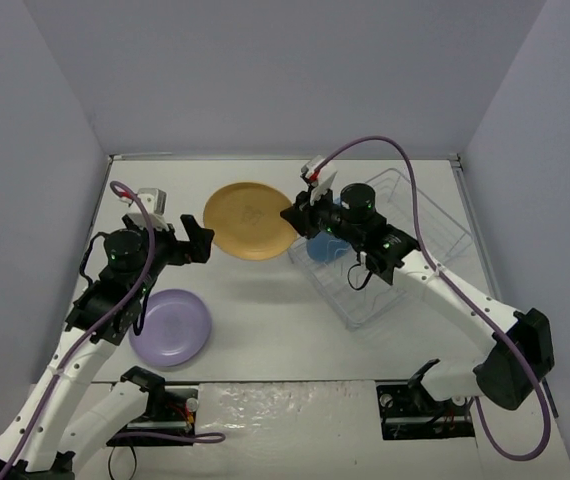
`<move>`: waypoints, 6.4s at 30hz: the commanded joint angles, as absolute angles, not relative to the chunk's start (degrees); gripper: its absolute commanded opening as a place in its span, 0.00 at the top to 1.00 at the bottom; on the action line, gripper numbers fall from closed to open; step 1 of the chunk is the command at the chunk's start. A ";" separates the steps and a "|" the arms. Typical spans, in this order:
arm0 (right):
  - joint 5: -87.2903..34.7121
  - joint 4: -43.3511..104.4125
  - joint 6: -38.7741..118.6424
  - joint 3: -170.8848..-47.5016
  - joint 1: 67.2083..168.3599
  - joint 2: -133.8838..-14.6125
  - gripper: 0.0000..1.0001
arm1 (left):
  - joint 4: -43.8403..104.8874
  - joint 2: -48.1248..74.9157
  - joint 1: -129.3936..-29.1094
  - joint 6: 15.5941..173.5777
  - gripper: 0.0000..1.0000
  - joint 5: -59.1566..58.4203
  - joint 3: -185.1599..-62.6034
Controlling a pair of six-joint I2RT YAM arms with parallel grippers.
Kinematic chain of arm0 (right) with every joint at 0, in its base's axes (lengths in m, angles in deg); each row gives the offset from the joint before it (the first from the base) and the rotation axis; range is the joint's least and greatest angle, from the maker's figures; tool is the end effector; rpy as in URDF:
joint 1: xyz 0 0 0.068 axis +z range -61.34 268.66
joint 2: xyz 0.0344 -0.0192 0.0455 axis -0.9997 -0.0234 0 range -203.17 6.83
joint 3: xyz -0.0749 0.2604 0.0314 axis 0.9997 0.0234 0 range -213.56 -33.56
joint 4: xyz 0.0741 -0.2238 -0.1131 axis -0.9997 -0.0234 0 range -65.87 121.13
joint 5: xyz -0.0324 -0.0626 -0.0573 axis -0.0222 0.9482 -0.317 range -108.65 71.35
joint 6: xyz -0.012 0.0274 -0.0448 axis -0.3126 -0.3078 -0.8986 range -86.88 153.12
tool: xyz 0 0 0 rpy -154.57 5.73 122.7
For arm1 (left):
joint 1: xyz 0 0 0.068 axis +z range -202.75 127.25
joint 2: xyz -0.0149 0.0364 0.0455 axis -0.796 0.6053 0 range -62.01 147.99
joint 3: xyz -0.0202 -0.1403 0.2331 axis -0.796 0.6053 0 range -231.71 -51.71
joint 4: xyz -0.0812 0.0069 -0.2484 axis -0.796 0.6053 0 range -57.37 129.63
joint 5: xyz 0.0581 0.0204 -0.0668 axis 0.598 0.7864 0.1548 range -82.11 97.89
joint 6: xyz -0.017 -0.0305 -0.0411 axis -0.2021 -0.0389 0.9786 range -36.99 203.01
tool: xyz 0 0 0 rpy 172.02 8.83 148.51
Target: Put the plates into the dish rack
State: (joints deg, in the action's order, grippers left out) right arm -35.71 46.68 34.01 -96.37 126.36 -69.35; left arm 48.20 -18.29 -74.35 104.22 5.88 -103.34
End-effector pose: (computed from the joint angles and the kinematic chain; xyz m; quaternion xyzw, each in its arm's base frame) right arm 0.2444 0.2023 0.3756 -0.3180 0.6170 0.3325 0.6385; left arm 0.1595 -0.0646 0.3744 0.0141 0.7527 -0.2525 0.6079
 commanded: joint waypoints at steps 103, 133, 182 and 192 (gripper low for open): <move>-60.75 20.16 -31.07 -110.03 108.01 -61.41 0.00 | 57.33 -1.48 -60.91 124.43 0.03 17.73 -99.04; -2.81 41.21 42.44 -100.97 108.61 -52.34 0.00 | 73.15 23.31 -94.70 145.08 0.45 34.90 -100.80; -26.05 66.47 18.96 -81.22 146.30 -65.79 0.00 | 50.00 -5.04 -102.09 155.95 1.00 52.35 -119.38; -12.32 90.98 22.33 -81.22 150.97 -79.33 0.00 | 50.20 -6.21 -101.97 164.10 1.00 52.33 -116.39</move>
